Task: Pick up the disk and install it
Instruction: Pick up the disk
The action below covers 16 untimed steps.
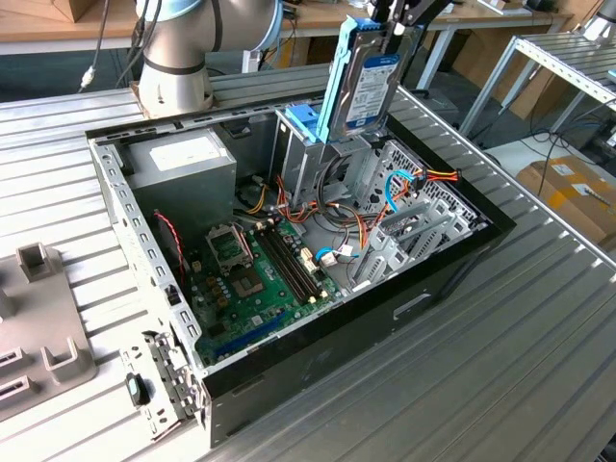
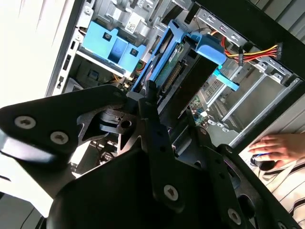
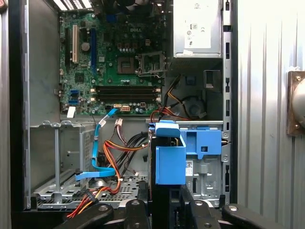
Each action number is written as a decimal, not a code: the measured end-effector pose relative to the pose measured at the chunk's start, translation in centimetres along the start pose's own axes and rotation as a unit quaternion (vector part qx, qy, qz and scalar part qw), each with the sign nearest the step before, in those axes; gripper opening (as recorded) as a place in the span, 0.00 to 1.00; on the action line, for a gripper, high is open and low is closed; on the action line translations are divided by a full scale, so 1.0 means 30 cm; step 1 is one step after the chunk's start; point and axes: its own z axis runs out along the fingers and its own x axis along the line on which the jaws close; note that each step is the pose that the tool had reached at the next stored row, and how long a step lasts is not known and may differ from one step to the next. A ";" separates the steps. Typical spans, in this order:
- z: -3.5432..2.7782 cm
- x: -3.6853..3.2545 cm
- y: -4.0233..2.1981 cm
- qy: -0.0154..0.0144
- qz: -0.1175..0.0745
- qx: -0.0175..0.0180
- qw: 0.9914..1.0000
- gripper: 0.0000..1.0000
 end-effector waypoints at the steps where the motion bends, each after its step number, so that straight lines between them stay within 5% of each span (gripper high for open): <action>1: 0.000 0.001 0.000 0.000 0.000 0.000 1.000 0.35; 16: 0.000 0.063 0.000 0.000 0.000 0.000 1.000 0.35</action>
